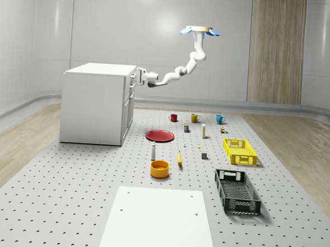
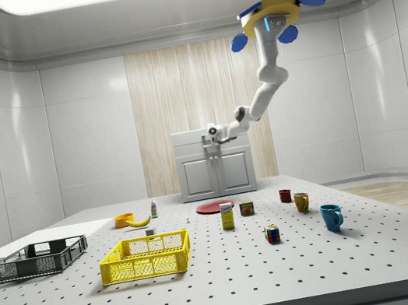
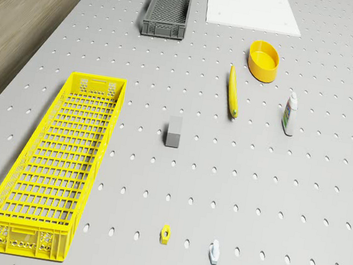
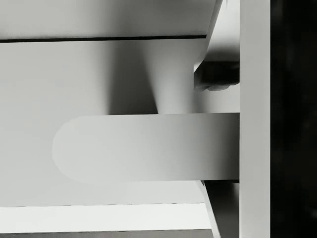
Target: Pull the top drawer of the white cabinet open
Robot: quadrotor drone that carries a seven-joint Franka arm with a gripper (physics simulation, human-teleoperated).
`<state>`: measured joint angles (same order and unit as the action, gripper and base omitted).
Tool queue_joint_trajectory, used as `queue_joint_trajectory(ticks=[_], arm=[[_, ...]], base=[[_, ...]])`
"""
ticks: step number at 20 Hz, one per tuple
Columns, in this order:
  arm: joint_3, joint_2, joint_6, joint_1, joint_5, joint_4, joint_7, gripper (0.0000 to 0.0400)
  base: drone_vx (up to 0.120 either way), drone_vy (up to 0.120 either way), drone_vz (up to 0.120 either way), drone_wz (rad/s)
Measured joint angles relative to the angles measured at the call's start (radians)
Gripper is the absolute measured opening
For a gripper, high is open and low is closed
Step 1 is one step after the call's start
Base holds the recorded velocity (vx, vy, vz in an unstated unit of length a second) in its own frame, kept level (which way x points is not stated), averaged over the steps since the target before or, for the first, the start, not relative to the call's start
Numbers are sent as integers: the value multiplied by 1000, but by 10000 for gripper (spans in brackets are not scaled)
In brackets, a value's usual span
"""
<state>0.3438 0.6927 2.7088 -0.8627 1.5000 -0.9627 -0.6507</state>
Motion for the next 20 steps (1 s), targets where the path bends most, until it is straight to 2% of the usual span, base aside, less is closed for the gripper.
queue_joint_trajectory(ticks=[1, 2, 3, 4, 8, 11, 12, 15, 17, 20], arm=[[5, -21, -1, 10, -8, -23, -45, 223], [20, -32, 1, 25, 8, -48, 35, 201], [34, -51, 0, 42, 26, -78, 62, 180], [44, -72, -3, 57, 36, -106, 41, 208], [96, -142, -15, 129, 132, -229, 207, 154], [115, -198, -35, 175, 174, -307, 234, 139], [110, -226, -39, 183, 151, -327, 200, 228], [124, -276, -65, 227, 200, -402, 229, 198], [134, -304, -85, 255, 241, -453, 294, 175], [138, -358, -120, 293, 278, -523, 309, 138]], base=[[0, 0, 0, 0], [0, 0, 0, 0], [0, 0, 0, 0], [0, 0, 0, 0], [0, 0, 0, 0], [0, 0, 0, 0], [0, 0, 0, 0], [0, 0, 0, 0], [0, 0, 0, 0], [0, 0, 0, 0]])
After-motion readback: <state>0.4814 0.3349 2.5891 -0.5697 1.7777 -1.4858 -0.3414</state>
